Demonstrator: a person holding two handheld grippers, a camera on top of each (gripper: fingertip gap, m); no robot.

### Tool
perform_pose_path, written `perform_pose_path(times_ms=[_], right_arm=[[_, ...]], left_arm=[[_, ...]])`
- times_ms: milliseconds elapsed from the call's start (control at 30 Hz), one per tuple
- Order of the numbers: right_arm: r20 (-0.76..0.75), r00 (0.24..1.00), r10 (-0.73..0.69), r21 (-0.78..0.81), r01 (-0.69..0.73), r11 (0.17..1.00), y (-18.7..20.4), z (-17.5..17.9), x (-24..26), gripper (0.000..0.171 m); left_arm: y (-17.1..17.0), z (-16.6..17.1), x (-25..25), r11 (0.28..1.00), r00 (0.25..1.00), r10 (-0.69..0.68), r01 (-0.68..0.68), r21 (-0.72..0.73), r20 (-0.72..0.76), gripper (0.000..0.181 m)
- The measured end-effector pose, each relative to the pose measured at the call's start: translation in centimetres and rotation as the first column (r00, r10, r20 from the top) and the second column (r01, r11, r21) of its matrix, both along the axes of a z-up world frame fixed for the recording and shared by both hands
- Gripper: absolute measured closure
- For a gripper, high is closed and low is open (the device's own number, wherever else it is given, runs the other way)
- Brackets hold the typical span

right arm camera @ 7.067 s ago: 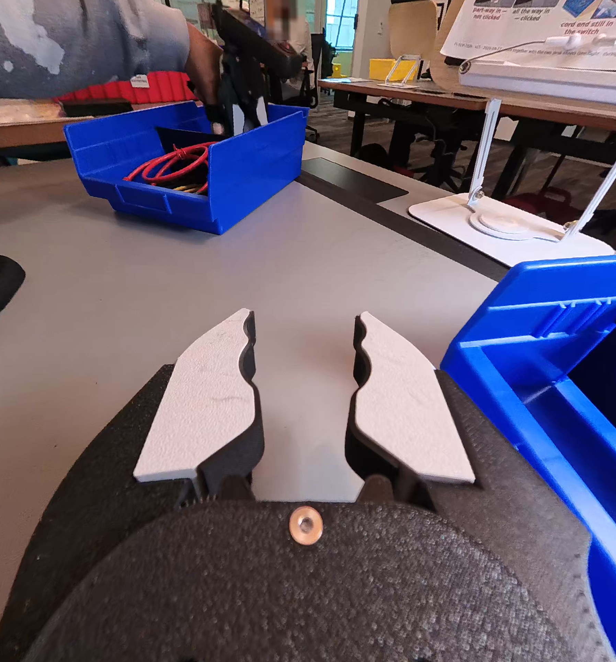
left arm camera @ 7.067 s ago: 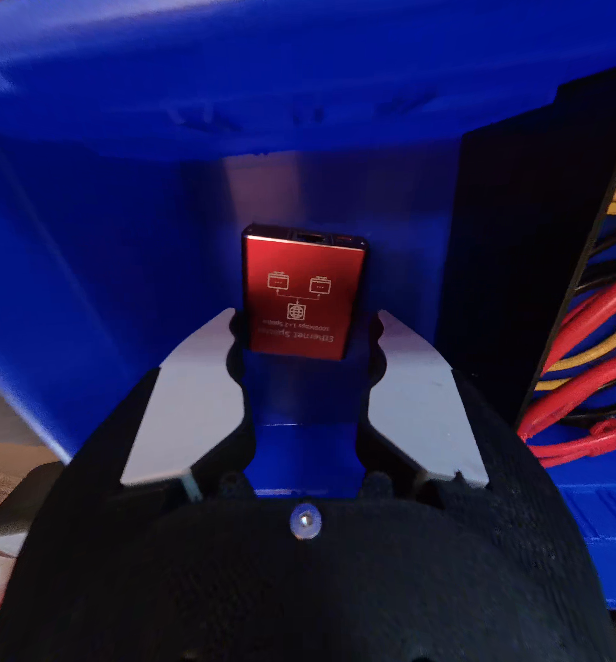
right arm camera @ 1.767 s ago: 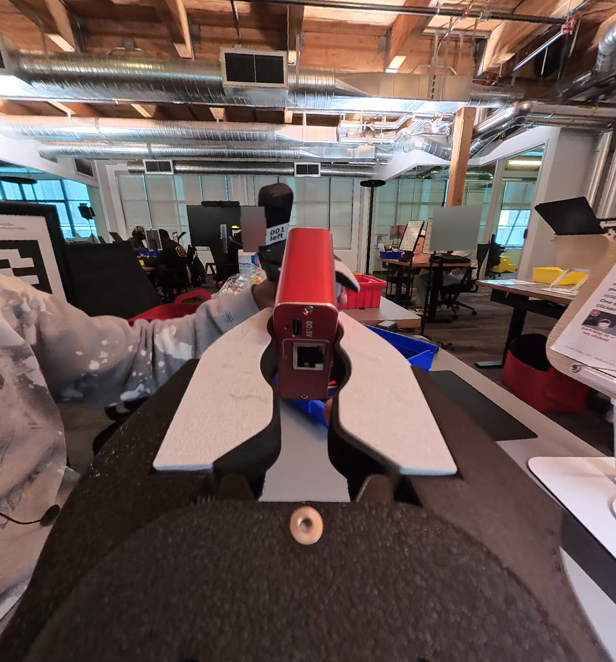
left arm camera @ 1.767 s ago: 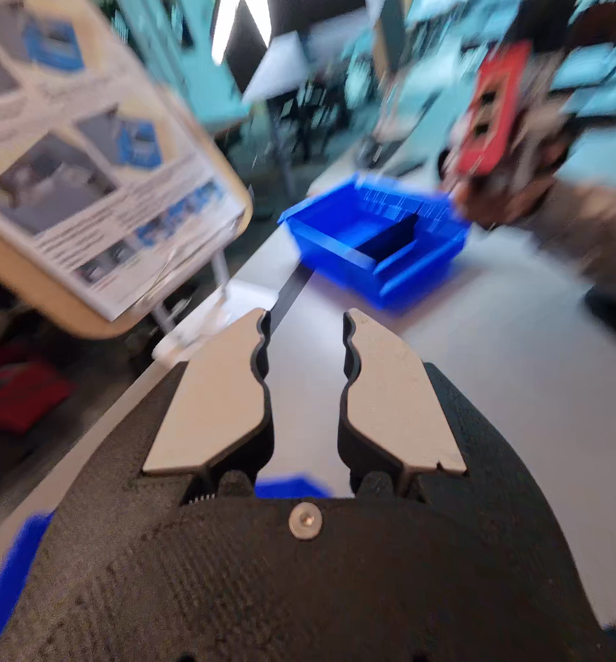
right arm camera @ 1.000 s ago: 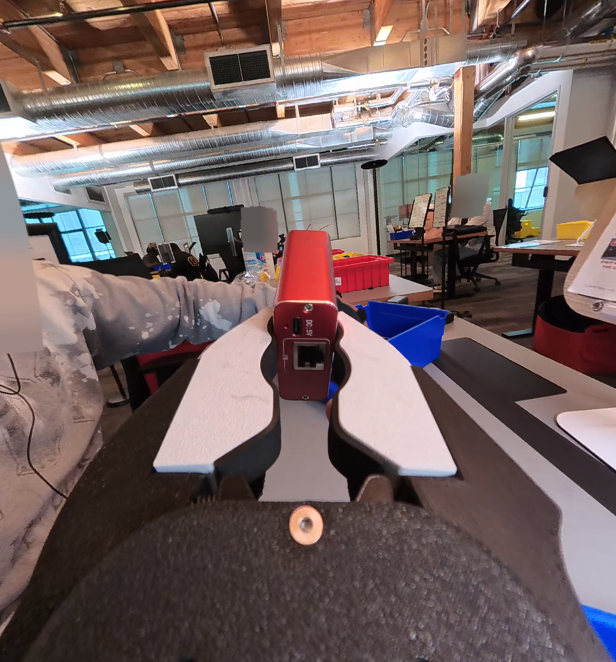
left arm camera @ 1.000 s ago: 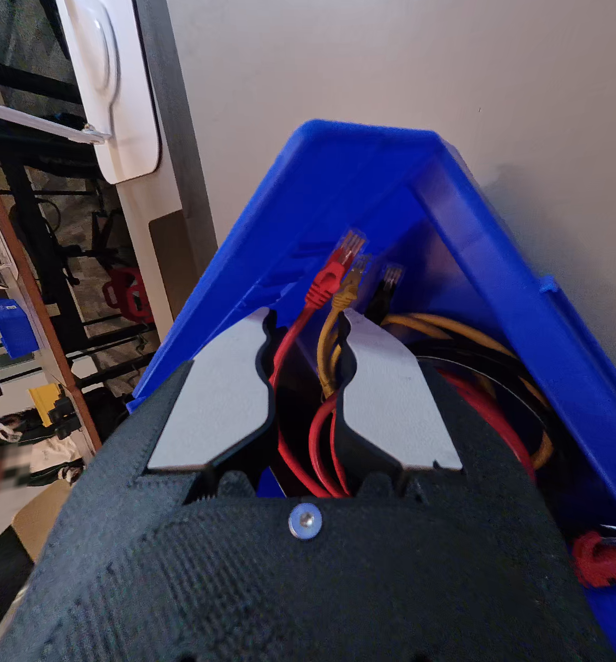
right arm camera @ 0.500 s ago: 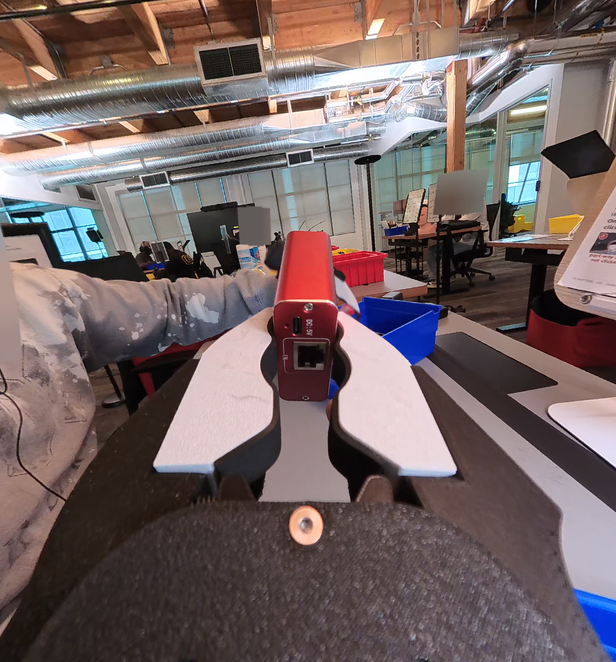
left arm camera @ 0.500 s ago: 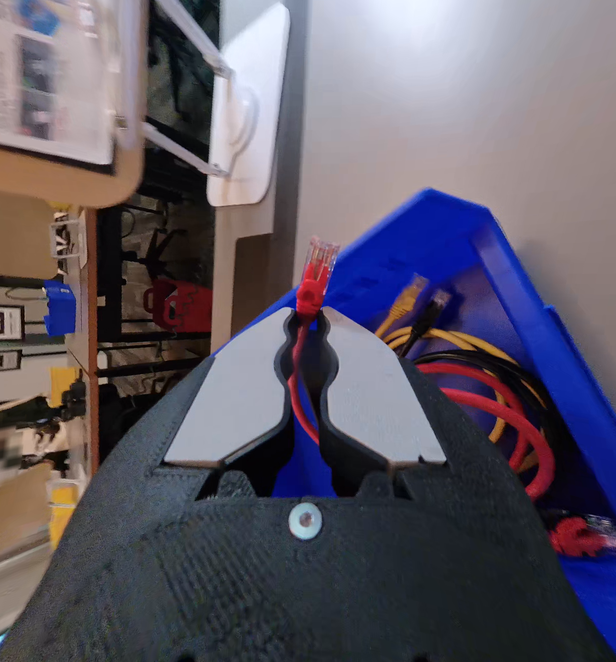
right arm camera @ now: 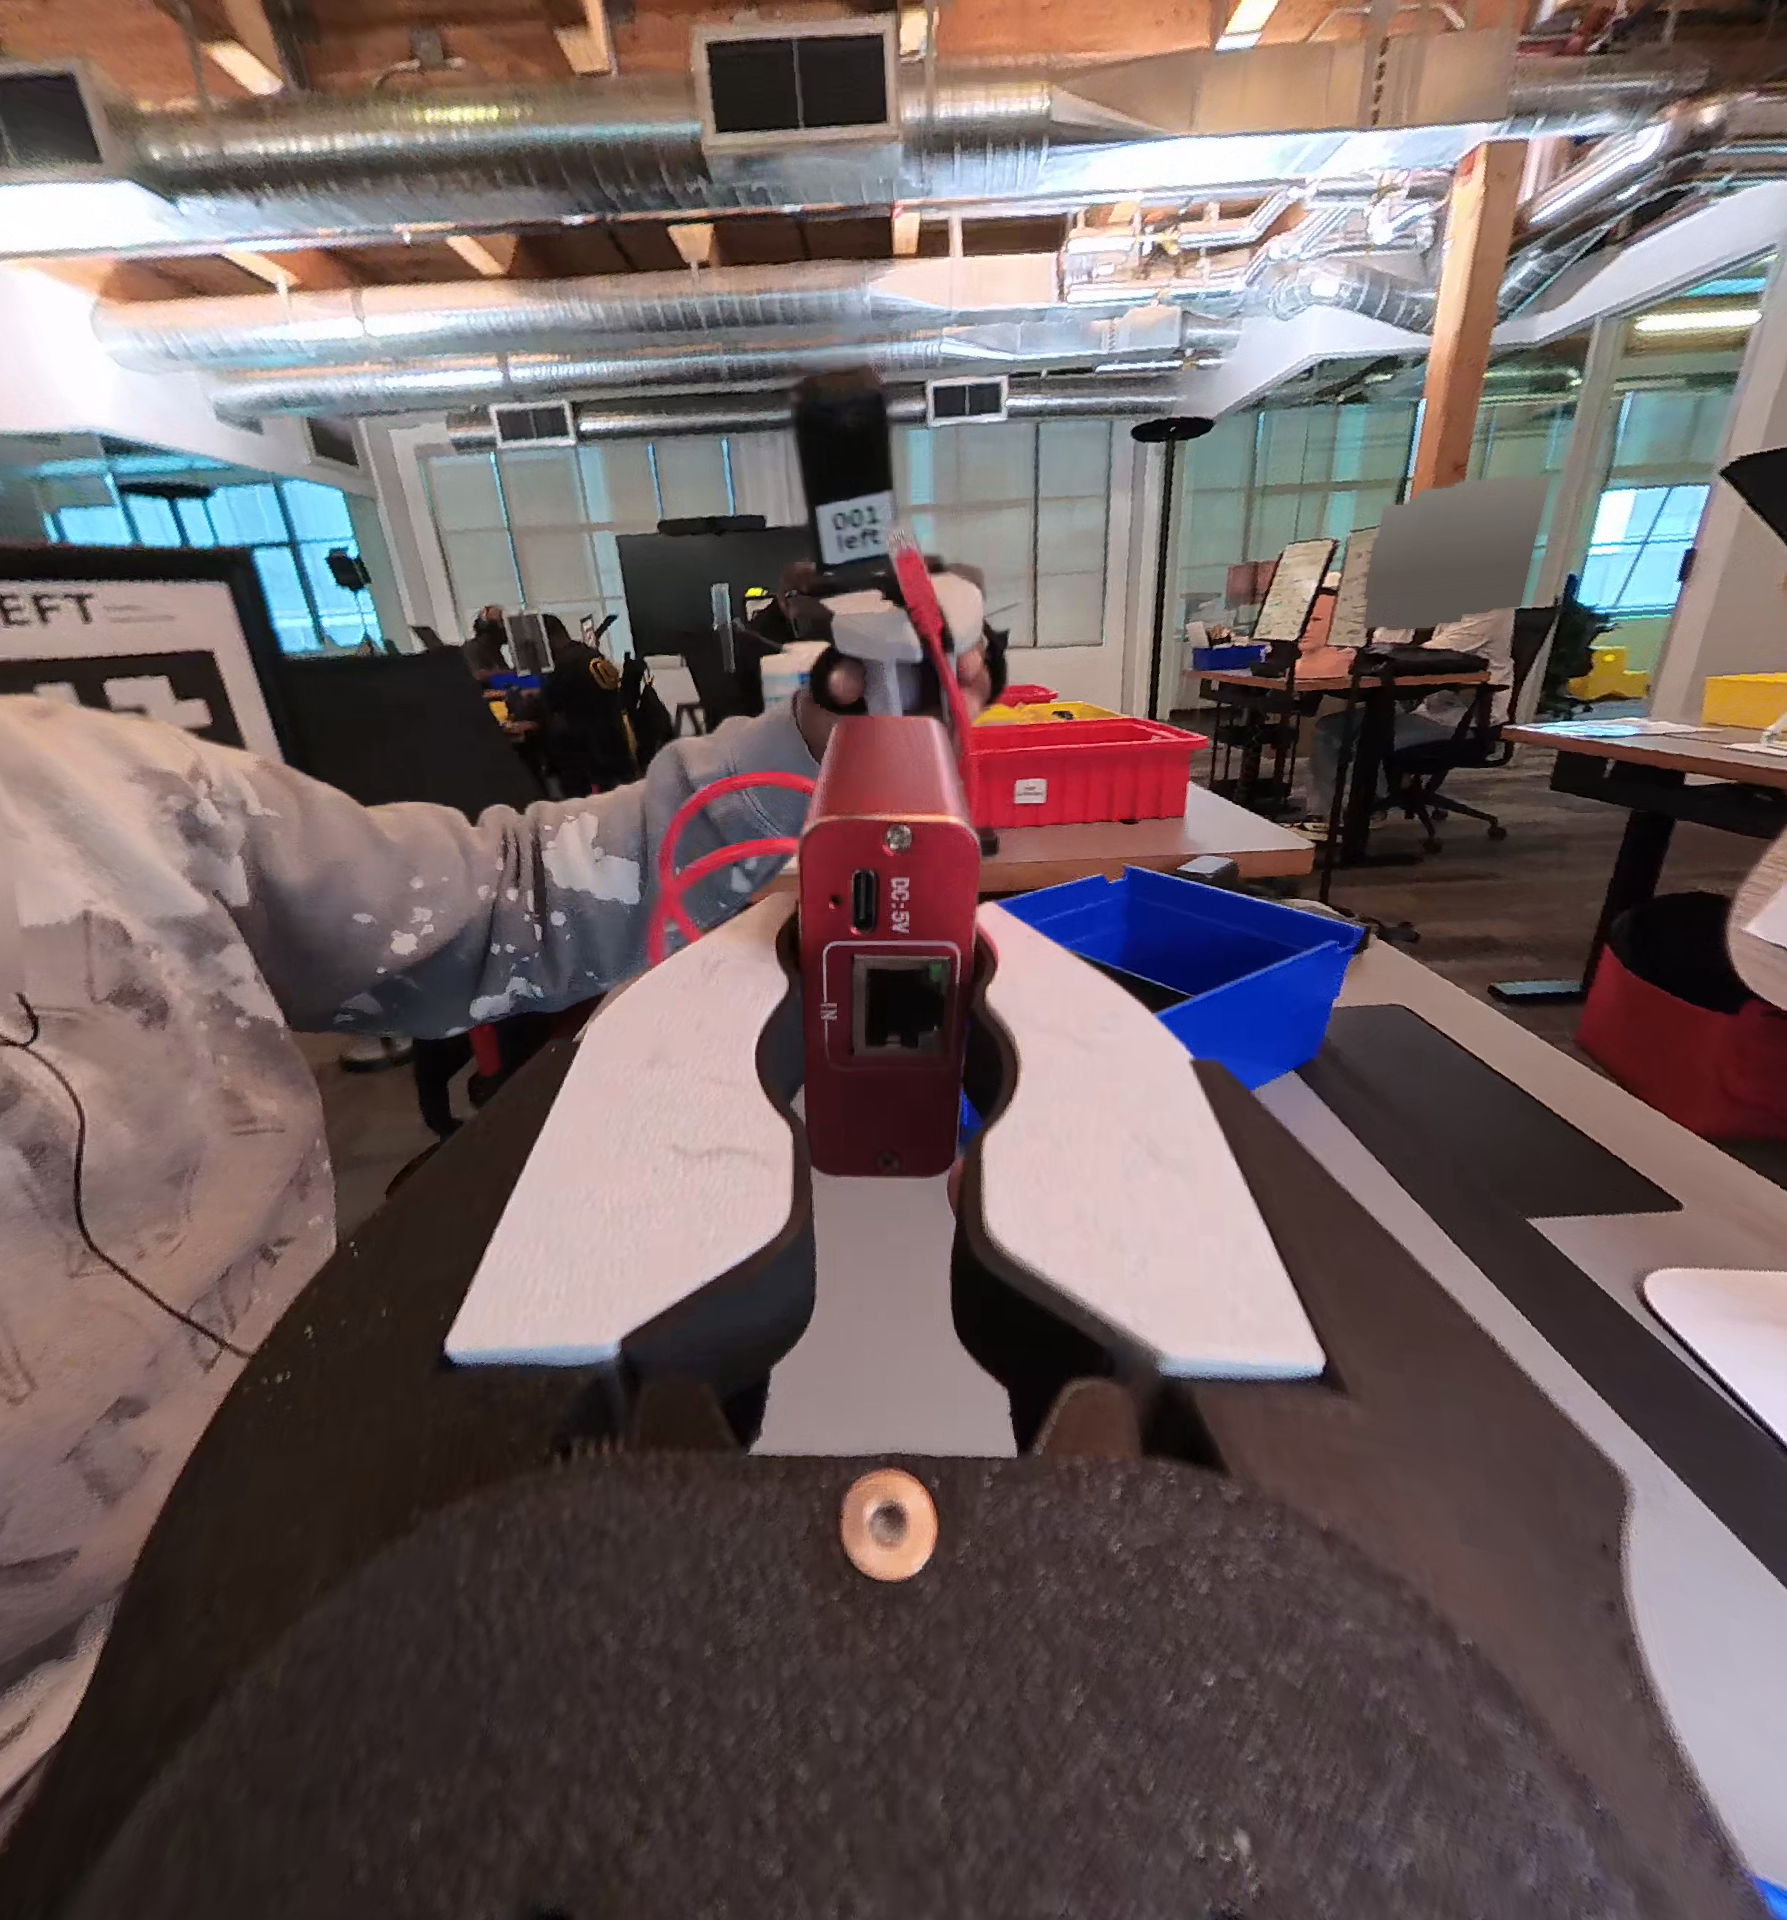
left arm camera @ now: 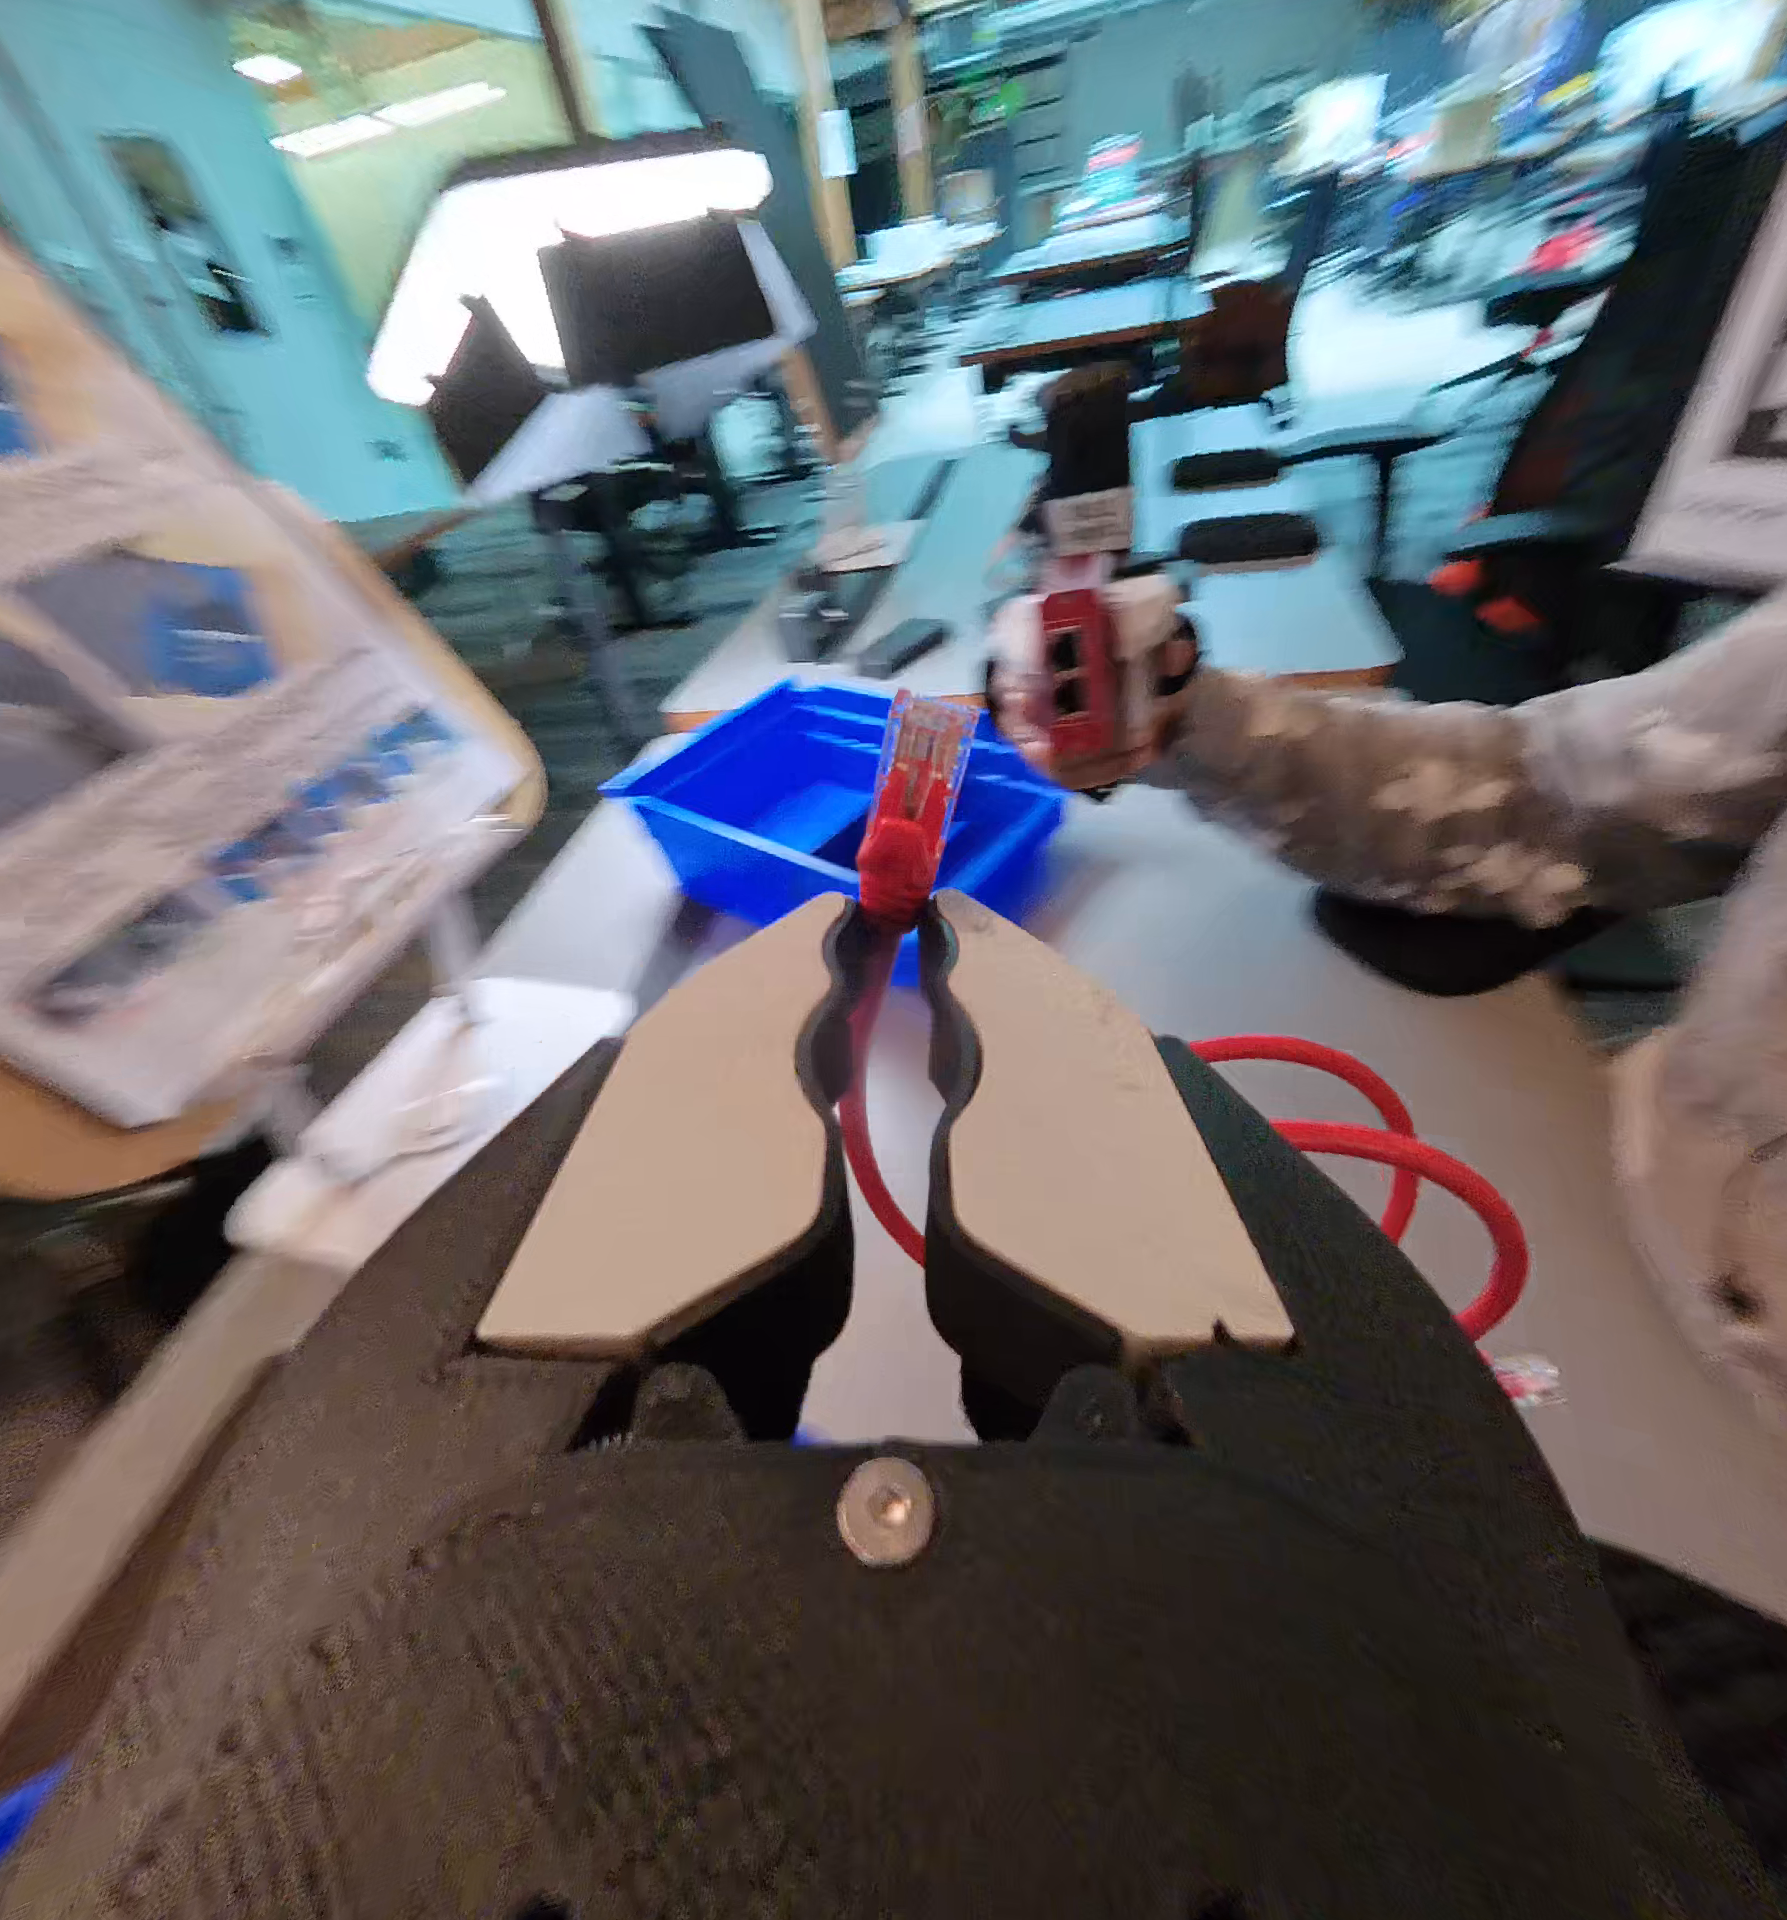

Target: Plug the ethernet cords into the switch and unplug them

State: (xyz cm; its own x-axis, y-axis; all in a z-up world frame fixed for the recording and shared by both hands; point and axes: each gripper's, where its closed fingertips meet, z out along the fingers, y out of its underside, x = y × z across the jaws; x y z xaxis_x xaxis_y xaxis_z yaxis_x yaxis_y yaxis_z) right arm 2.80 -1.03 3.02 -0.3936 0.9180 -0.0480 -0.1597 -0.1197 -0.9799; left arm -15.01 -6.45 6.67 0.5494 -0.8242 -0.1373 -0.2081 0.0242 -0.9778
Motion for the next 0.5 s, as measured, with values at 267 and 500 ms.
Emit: perform_pose_path(times_ms=[267,500], right_arm=[[0.165,0.962,0.218,0.129,-0.24,0.962,-4.1,-1.8,2.0,0.146],[0.331,0.85,0.411,0.027,-0.444,0.896,-6.3,-4.5,3.9,0.146]], left_arm=[[-3.9,-12.1,15.4,0.712,0.834,-0.479,0.551,-0.436,0.273,0.171],[-6.5,-14.4,21.3,0.395,0.657,-0.57,0.746,-0.536,0.494,0.171]])
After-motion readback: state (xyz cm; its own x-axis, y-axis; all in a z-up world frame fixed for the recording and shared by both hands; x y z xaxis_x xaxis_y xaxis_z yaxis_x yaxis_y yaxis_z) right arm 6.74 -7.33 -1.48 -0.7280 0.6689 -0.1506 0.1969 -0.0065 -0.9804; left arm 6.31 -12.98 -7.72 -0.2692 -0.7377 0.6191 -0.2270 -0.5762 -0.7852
